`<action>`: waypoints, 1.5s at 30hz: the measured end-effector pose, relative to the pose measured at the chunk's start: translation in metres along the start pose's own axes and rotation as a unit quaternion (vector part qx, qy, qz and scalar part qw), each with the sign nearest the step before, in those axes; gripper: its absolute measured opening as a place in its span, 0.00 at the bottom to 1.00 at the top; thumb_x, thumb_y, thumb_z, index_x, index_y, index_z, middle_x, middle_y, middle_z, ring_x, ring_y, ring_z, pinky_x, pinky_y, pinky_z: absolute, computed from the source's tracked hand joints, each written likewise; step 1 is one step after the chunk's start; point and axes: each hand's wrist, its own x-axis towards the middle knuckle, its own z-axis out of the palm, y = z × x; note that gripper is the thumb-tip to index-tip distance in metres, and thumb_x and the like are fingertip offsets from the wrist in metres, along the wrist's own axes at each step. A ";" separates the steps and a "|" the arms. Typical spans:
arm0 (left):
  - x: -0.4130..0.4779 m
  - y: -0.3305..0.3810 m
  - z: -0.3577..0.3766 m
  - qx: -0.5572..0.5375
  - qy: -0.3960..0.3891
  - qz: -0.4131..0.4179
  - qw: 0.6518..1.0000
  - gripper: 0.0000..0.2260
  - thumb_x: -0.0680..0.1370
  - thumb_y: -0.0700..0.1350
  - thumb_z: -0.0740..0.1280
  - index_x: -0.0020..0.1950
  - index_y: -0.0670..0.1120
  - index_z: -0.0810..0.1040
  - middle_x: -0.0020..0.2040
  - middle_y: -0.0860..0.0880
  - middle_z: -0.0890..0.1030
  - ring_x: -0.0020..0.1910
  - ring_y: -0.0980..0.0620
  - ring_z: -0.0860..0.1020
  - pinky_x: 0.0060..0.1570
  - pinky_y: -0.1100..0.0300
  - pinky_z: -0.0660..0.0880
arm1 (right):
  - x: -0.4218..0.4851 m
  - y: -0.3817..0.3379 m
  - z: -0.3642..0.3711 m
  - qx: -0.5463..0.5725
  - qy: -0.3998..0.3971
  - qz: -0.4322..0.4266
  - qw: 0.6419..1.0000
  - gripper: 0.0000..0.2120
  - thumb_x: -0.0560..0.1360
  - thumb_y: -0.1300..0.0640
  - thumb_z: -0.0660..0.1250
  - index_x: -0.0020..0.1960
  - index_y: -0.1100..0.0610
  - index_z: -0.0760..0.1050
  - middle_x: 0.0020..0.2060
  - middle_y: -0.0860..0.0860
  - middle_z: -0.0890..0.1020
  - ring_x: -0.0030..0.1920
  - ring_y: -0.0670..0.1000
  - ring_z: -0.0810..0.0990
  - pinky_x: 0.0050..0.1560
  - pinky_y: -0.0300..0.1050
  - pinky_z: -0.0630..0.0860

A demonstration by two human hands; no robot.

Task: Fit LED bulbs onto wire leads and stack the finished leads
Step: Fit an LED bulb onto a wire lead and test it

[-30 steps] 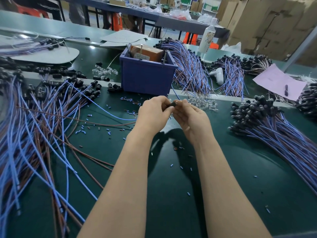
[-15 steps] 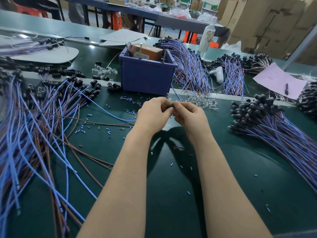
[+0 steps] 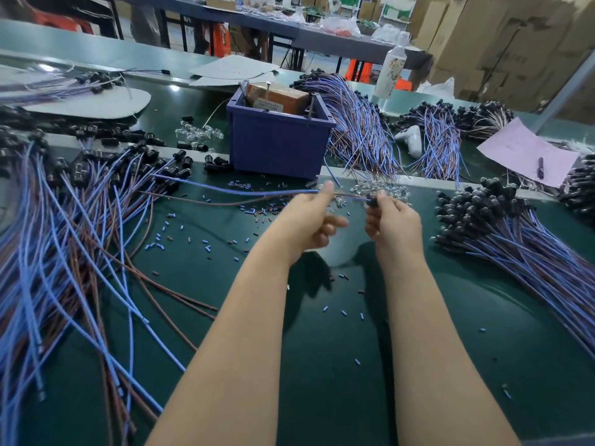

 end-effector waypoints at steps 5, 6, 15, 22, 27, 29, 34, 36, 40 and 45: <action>0.008 0.004 -0.019 -0.227 0.106 0.146 0.957 0.09 0.82 0.40 0.59 0.43 0.44 0.75 0.27 0.53 0.73 0.23 0.61 0.67 0.24 0.70 0.64 | 0.008 0.003 -0.010 -0.161 0.063 -0.021 0.985 0.16 0.75 0.59 0.62 0.30 0.53 0.63 0.27 0.52 0.62 0.29 0.51 0.59 0.29 0.42 0.54; 0.009 0.003 -0.020 -0.208 0.141 0.155 0.955 0.10 0.81 0.41 0.60 0.42 0.45 0.76 0.29 0.53 0.74 0.24 0.61 0.68 0.25 0.69 0.66 | 0.009 0.002 -0.012 -0.203 0.079 -0.033 0.975 0.18 0.74 0.59 0.61 0.29 0.53 0.60 0.27 0.51 0.61 0.30 0.51 0.57 0.30 0.43 0.53; 0.012 -0.003 -0.016 -0.045 0.212 0.218 0.951 0.13 0.81 0.41 0.62 0.37 0.43 0.76 0.28 0.52 0.78 0.22 0.63 0.72 0.28 0.70 0.72 | -0.009 -0.003 -0.003 -0.397 0.074 -0.223 0.887 0.12 0.79 0.54 0.60 0.54 0.60 0.78 0.53 0.57 0.79 0.56 0.57 0.74 0.56 0.44 0.66; 0.012 -0.010 -0.008 0.194 0.225 0.210 0.931 0.12 0.80 0.46 0.62 0.39 0.43 0.79 0.39 0.44 0.83 0.41 0.46 0.80 0.48 0.56 0.76 | -0.036 0.008 0.035 -0.310 -0.147 -0.261 0.902 0.10 0.79 0.61 0.60 0.53 0.59 0.80 0.43 0.51 0.83 0.45 0.52 0.80 0.50 0.45 0.75; 0.010 -0.008 -0.008 0.210 0.254 0.218 0.919 0.14 0.82 0.47 0.59 0.46 0.40 0.78 0.44 0.44 0.81 0.46 0.44 0.78 0.44 0.58 0.70 | -0.032 0.010 0.033 -0.276 -0.139 -0.222 0.925 0.09 0.78 0.61 0.62 0.52 0.57 0.81 0.40 0.49 0.82 0.42 0.48 0.79 0.49 0.44 0.74; 0.011 -0.008 -0.009 0.179 0.244 0.215 0.929 0.11 0.81 0.46 0.60 0.46 0.41 0.77 0.44 0.44 0.82 0.46 0.44 0.79 0.50 0.54 0.74 | -0.030 0.011 0.032 -0.278 -0.121 -0.211 0.929 0.08 0.79 0.59 0.62 0.51 0.58 0.80 0.36 0.47 0.79 0.40 0.48 0.76 0.45 0.43 0.72; 0.011 -0.008 -0.010 0.143 0.176 0.197 0.954 0.09 0.80 0.44 0.63 0.44 0.41 0.78 0.39 0.45 0.80 0.40 0.48 0.78 0.51 0.50 0.77 | -0.030 0.012 0.033 -0.265 -0.120 -0.201 0.935 0.07 0.79 0.55 0.63 0.42 0.54 0.76 0.33 0.42 0.77 0.36 0.44 0.75 0.41 0.37 0.70; 0.011 -0.009 -0.010 0.161 0.180 0.203 0.949 0.09 0.79 0.45 0.64 0.43 0.43 0.79 0.39 0.45 0.81 0.39 0.49 0.78 0.47 0.55 0.76 | -0.031 0.012 0.033 -0.258 -0.128 -0.199 0.937 0.09 0.78 0.56 0.64 0.40 0.53 0.74 0.32 0.43 0.78 0.35 0.43 0.75 0.41 0.38 0.71; 0.013 -0.011 -0.009 0.178 0.202 0.209 0.940 0.10 0.80 0.45 0.62 0.41 0.45 0.76 0.39 0.46 0.82 0.41 0.46 0.80 0.47 0.57 0.76 | -0.031 0.014 0.036 -0.229 -0.096 -0.187 0.951 0.09 0.78 0.58 0.64 0.38 0.52 0.74 0.34 0.47 0.79 0.36 0.46 0.77 0.44 0.43 0.74; 0.016 -0.010 -0.005 0.102 0.191 0.162 0.963 0.12 0.83 0.42 0.52 0.41 0.46 0.68 0.40 0.46 0.80 0.42 0.45 0.80 0.55 0.45 0.76 | -0.025 0.013 0.035 -0.138 0.004 -0.158 0.978 0.05 0.80 0.61 0.58 0.45 0.56 0.69 0.36 0.50 0.79 0.40 0.51 0.79 0.54 0.57 0.77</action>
